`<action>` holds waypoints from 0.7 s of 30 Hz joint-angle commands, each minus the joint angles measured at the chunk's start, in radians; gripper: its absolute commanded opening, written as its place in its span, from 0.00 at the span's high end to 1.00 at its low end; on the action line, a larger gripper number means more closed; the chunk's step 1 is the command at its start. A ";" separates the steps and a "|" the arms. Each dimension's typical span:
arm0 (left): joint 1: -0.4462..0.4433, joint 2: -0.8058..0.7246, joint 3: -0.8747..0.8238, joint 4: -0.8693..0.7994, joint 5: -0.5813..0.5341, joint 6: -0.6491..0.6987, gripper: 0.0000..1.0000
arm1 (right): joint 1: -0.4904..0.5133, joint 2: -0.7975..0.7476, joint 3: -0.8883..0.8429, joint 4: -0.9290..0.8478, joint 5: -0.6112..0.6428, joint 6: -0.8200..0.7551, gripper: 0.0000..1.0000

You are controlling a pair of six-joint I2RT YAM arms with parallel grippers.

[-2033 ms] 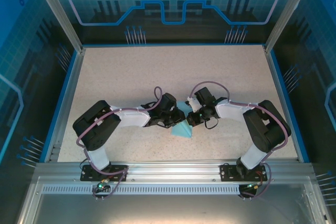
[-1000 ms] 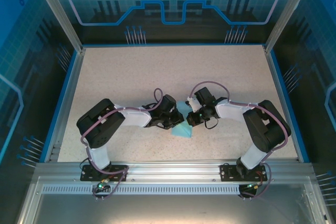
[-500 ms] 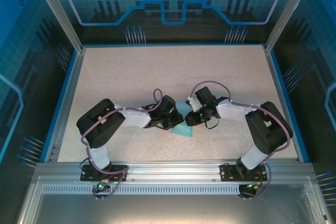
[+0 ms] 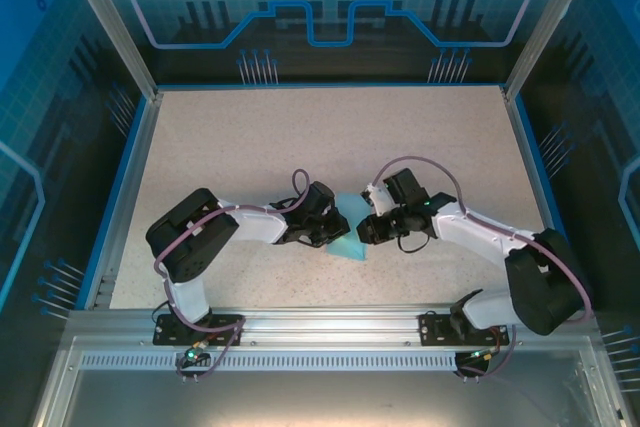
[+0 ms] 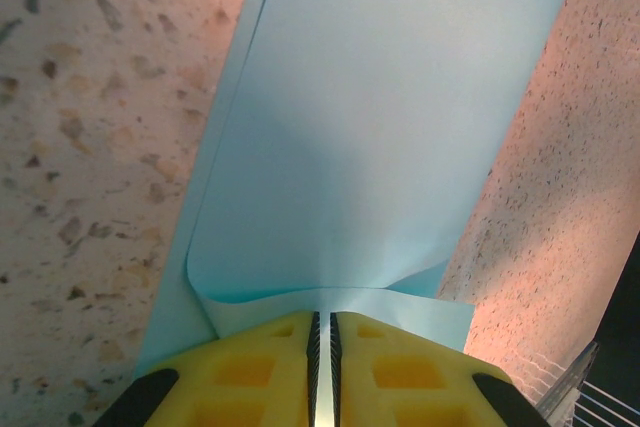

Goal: Fold a paper plane with a square sheet of paper (pick it up from the middle)
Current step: Fold the triangle a second time at the center of the table.

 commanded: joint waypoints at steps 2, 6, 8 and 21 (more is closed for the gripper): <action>0.005 0.001 -0.018 -0.011 0.000 0.003 0.84 | 0.027 0.080 0.013 -0.003 -0.089 0.025 0.90; 0.006 0.001 -0.016 -0.012 0.002 0.006 0.84 | 0.052 0.145 0.045 -0.039 -0.074 0.005 0.90; 0.005 0.002 -0.015 -0.011 0.003 0.005 0.83 | 0.052 0.169 0.054 -0.055 -0.045 -0.006 0.90; 0.005 -0.002 -0.031 -0.012 0.007 0.011 0.83 | 0.047 0.216 0.036 -0.080 -0.007 -0.027 0.87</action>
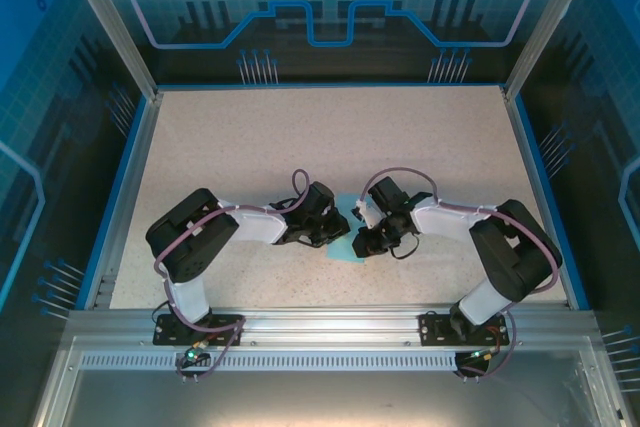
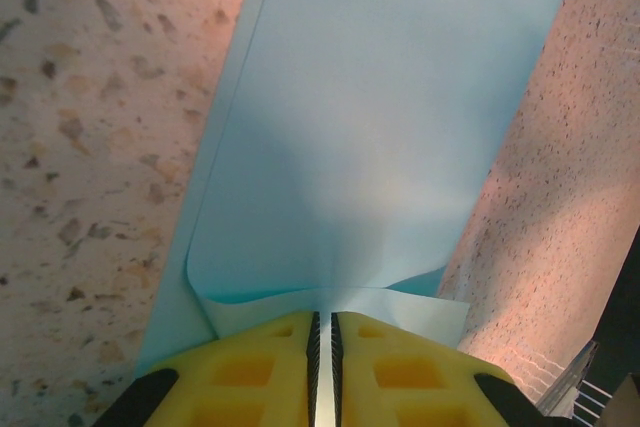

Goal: Fold a paper plane with a square sheet of paper (pick it up from the middle)
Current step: Fold the triangle a second time at the center of the table.

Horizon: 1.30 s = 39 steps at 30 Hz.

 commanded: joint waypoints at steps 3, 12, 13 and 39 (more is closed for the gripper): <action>0.006 -0.004 -0.031 -0.024 0.008 0.011 0.83 | 0.005 0.020 0.012 -0.048 0.025 -0.019 0.87; 0.005 0.006 -0.040 -0.015 0.005 0.005 0.84 | 0.004 0.041 0.012 -0.062 0.031 -0.003 0.85; 0.005 0.007 -0.041 -0.016 0.003 0.004 0.84 | 0.003 0.041 0.012 -0.069 0.038 0.002 0.85; 0.005 0.016 -0.036 -0.017 0.020 0.014 0.84 | -0.008 0.020 -0.045 -0.100 0.015 0.071 0.82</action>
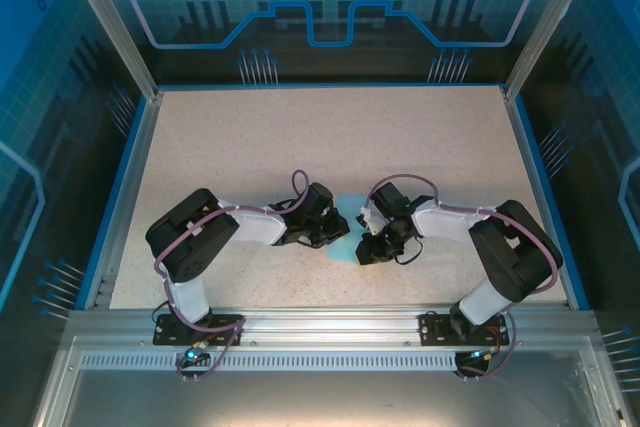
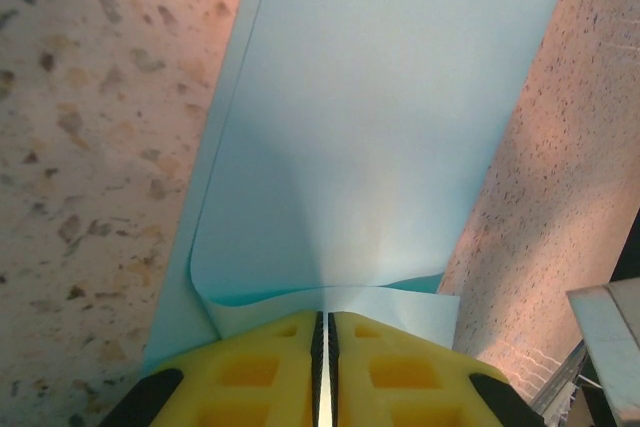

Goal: Fold a paper plane with a square sheet of paper (pick it up from the middle)
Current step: Fold the triangle a second time at the center of the table.

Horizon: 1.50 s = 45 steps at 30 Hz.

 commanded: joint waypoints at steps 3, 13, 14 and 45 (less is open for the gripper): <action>0.006 0.016 -0.018 -0.041 0.010 0.015 0.84 | -0.005 0.004 -0.018 -0.069 0.030 0.023 0.82; 0.005 0.008 -0.015 -0.050 0.012 0.022 0.84 | -0.006 -0.099 0.038 -0.031 -0.028 0.057 0.84; 0.005 0.008 -0.013 -0.051 0.013 0.024 0.84 | -0.005 -0.080 0.049 -0.018 -0.041 0.062 0.85; 0.004 -0.005 -0.011 -0.072 0.014 0.033 0.84 | 0.030 0.031 0.160 -0.014 -0.005 0.083 0.88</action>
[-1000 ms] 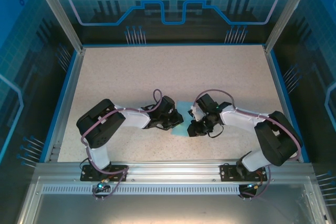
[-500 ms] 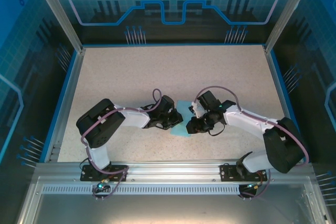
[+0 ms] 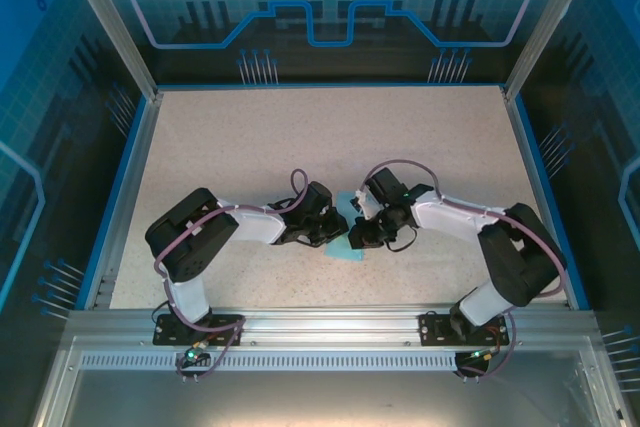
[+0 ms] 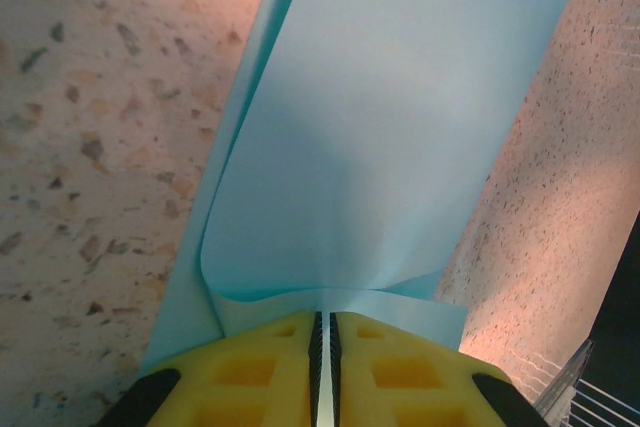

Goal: Fold a paper plane with a square sheet of paper (pick it up from the middle)
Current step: Fold the triangle a second time at the center of the table.

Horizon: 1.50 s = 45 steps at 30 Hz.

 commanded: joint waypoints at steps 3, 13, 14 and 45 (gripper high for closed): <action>-0.004 -0.008 -0.013 -0.075 0.014 0.030 0.84 | -0.001 0.087 0.009 0.022 -0.002 -0.016 0.88; -0.004 -0.009 -0.019 -0.076 0.012 0.031 0.84 | -0.022 0.109 -0.116 0.086 -0.069 -0.032 0.88; -0.004 -0.006 -0.018 -0.078 0.012 0.031 0.84 | -0.022 0.106 -0.124 0.088 -0.071 -0.032 0.88; -0.006 0.002 -0.018 -0.073 0.013 0.034 0.85 | -0.038 -0.065 -0.106 0.091 -0.138 0.012 0.88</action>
